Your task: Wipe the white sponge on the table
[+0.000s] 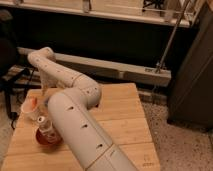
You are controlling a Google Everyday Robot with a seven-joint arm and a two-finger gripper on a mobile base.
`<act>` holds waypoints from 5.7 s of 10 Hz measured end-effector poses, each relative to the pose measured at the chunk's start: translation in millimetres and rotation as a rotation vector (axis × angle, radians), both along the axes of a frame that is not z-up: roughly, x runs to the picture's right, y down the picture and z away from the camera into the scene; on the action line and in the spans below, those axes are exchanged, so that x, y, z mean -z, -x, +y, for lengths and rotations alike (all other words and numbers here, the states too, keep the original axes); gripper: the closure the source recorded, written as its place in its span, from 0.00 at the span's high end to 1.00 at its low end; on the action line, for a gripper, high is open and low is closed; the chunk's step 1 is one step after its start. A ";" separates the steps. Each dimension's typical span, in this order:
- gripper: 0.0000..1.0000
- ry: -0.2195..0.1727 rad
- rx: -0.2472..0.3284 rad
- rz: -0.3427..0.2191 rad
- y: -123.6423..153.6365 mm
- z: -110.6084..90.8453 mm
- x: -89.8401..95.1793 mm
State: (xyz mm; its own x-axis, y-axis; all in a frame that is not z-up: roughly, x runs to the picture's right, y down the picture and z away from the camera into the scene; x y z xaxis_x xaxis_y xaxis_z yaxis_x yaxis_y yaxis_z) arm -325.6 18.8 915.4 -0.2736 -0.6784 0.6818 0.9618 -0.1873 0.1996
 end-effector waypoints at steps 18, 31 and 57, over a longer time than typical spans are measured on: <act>0.80 -0.091 -0.439 0.554 12.8 14.5 21.2; 0.80 0.019 -0.543 0.361 -6.3 27.0 -0.4; 0.23 0.098 -0.461 0.482 -50.0 39.8 -45.0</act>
